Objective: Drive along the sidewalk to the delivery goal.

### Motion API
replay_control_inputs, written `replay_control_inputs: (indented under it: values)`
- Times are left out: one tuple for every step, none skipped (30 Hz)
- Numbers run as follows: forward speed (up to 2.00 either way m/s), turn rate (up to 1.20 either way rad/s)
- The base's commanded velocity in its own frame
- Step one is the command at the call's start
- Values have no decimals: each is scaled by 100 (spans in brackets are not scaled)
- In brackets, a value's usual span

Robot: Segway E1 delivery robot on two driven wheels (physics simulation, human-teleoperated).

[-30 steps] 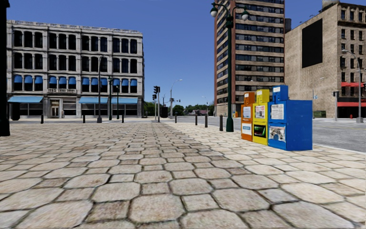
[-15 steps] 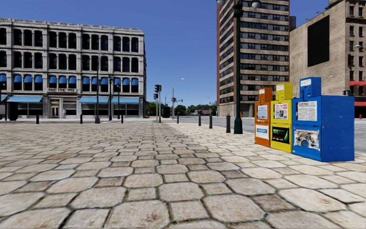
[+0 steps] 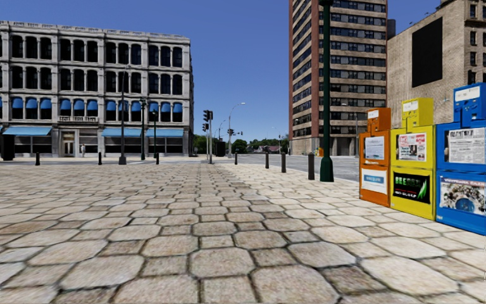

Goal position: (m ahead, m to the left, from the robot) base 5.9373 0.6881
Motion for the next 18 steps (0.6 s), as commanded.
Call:
replay_control_inputs:
  values:
    - [180,0]
    - [180,0]
    - [180,0]
    - [180,0]
    - [180,0]
    - [180,0]
    - [180,0]
    - [180,0]
    - [180,0]
    - [180,0]
    - [180,0]
    - [180,0]
    - [180,0]
    - [180,0]
    - [180,0]
    - [180,0]
    - [180,0]
    - [180,0]
